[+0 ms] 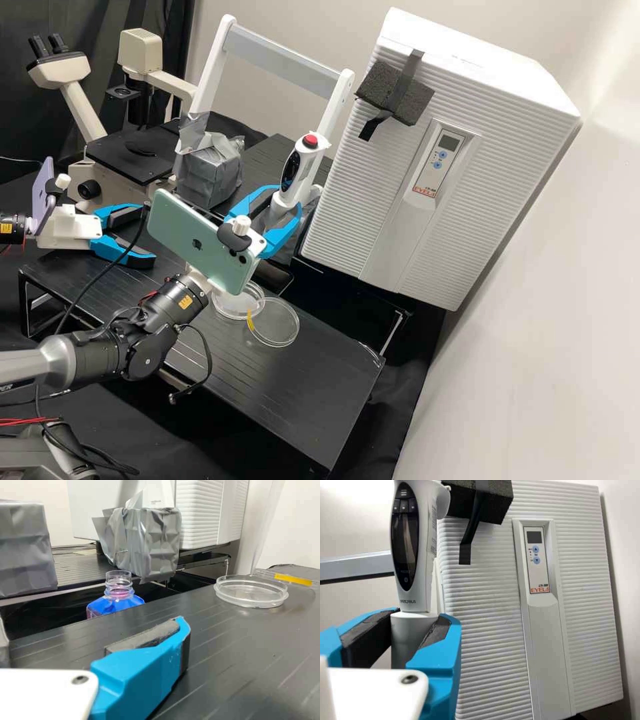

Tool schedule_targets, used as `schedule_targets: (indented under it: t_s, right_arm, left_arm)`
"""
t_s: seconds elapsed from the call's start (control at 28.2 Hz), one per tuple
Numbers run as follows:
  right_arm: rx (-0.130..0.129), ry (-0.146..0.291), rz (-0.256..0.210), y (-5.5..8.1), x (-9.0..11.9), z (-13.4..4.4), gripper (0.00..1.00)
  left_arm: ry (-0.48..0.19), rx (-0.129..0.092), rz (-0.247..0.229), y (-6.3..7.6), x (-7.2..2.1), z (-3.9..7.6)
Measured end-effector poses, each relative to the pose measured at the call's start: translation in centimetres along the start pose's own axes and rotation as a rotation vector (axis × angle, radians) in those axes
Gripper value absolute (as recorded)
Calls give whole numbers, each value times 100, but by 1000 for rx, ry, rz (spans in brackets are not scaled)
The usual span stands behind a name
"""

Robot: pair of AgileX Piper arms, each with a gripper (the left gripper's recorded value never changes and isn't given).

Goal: Use the pipette

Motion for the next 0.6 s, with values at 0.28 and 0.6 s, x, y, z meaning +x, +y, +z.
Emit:
schedule_targets:
  t_s: [0.28,0.6]
  right_arm:
    - [33,62,-26,-60,85,-203,0]
    - [0,190,-92,-208,418,-613,0]
  left_arm:
    - [-4,0,-2,3,-4,-16]
    - [31,15,32,249,-56,-126]
